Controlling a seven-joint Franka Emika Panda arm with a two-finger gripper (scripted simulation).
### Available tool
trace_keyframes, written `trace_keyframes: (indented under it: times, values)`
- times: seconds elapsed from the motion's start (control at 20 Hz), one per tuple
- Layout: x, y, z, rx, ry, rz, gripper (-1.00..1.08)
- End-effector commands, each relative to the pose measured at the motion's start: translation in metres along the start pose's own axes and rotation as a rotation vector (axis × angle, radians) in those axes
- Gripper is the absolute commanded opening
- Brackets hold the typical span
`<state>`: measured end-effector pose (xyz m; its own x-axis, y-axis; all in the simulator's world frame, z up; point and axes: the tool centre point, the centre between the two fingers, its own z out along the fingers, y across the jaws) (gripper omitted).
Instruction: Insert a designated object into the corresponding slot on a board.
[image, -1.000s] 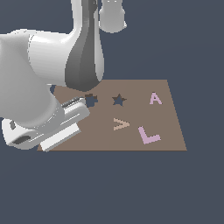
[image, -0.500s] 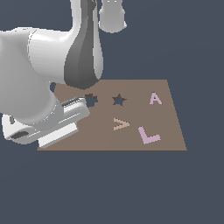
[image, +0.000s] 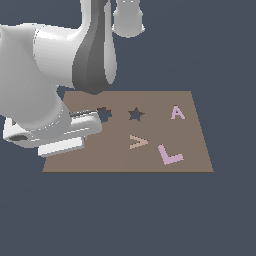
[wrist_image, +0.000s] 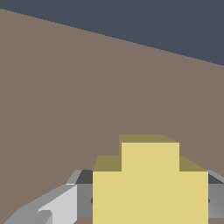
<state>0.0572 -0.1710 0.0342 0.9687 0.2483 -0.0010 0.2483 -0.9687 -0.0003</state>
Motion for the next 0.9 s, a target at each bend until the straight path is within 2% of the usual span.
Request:
trace_keyframes:
  times: [0.0, 0.85]
  values:
    - [-0.008, -0.001, -0.001, 0.000, 0.001, 0.085, -1.00]
    - [-0.062, -0.033, -0.004, 0.000, 0.001, 0.781, -1.00]
